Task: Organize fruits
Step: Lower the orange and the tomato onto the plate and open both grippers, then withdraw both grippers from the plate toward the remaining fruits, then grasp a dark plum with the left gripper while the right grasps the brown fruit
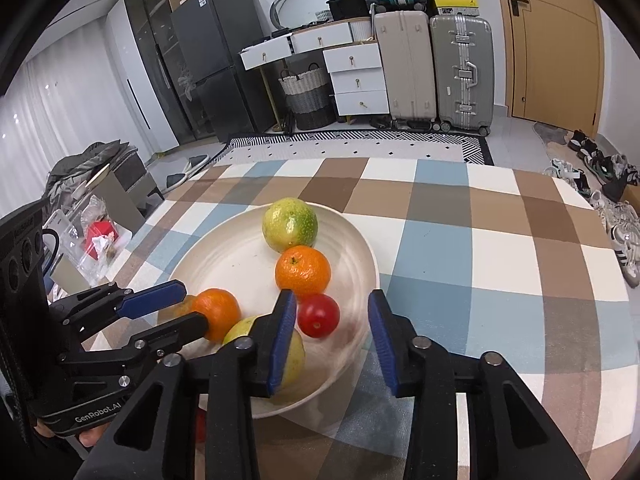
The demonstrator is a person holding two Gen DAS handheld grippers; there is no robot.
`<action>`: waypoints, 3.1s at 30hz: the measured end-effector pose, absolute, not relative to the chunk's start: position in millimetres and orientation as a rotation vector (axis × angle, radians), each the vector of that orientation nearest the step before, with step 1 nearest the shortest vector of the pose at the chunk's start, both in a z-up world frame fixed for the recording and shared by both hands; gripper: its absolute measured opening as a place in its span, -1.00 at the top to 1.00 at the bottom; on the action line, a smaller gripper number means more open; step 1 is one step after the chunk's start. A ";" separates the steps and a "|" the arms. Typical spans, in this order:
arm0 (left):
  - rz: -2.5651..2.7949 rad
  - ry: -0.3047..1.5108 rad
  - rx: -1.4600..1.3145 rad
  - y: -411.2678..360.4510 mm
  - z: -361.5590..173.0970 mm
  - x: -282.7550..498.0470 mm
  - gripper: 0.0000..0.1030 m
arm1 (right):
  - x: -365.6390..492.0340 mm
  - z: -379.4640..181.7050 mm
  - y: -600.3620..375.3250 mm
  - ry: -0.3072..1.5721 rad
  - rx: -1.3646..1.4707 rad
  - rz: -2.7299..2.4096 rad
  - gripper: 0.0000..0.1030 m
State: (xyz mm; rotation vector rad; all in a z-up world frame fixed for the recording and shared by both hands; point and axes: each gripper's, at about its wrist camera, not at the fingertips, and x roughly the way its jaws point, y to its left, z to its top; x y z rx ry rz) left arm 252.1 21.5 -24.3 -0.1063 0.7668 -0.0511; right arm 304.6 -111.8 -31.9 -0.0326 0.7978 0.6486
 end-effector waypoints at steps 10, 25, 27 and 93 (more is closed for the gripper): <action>-0.015 0.734 -0.124 31.1 5.5 214.1 -0.62 | 268.5 -13.9 -127.2 0.778 -0.042 0.661 -0.75; 0.062 0.713 -0.162 47.9 12.2 148.3 -0.98 | 221.8 -8.7 -139.5 0.776 -0.077 0.675 -0.99; 0.068 0.727 -0.150 45.7 4.9 148.0 -0.98 | 219.0 -12.7 -139.2 0.782 -0.076 0.688 -0.99; -0.146 0.896 -0.104 21.1 -57.2 166.4 0.23 | 179.6 -71.3 -94.0 0.874 -0.281 0.798 -0.04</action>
